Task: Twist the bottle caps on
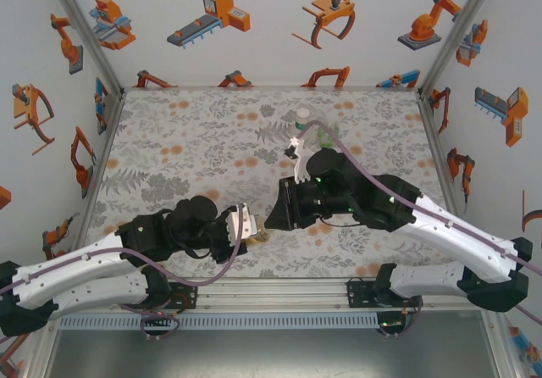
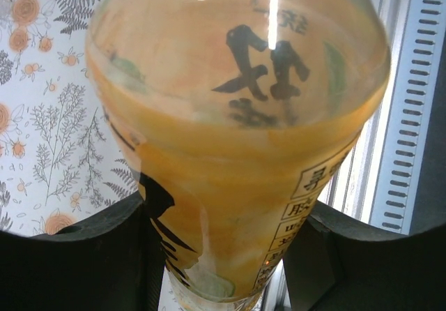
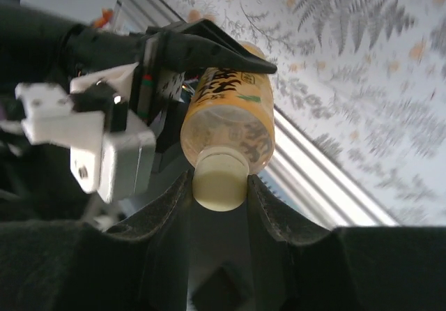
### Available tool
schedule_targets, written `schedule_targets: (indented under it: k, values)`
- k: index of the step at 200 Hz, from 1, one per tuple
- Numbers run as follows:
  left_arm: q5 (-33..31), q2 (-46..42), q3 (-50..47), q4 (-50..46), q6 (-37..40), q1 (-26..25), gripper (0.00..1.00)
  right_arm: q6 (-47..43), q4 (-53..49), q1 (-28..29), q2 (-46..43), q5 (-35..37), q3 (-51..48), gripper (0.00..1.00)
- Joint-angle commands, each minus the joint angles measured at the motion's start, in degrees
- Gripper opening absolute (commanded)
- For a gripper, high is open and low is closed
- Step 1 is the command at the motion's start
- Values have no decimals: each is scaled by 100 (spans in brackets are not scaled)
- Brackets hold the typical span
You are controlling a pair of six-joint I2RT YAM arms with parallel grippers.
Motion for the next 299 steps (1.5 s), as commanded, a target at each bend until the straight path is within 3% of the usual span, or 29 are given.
schedule_targets:
  k: [1, 48, 86, 105, 145, 202, 224, 252, 299]
  values:
    - [53, -8, 79, 685, -24, -31, 0, 2232, -508, 33, 66, 670, -163, 0]
    - [170, 20, 84, 708, -16, -29, 0, 2045, -589, 25, 102, 1125, 147, 10]
    - [438, 4, 76, 802, 54, -29, 0, 504, 83, 22, 85, 787, 448, 43]
    - [513, -14, 80, 794, 55, -29, 0, -376, 236, 22, -5, 599, 624, 55]
    - [675, -62, 84, 750, 55, -35, 0, -2776, 367, 24, -195, -242, 860, 57]
    - [895, -79, 145, 614, 33, -29, 0, -6369, 96, 26, -351, -1978, 784, 57]
    - [973, -44, 158, 615, 17, -29, 0, -7509, -162, 29, -307, -2287, 850, 58]
    - [977, -4, 215, 587, 54, -29, 0, -8294, -470, 23, -255, -2486, 818, 58]
    - [942, 48, 252, 597, 134, -29, 0, -8338, -270, 41, -331, -2498, 538, 51]
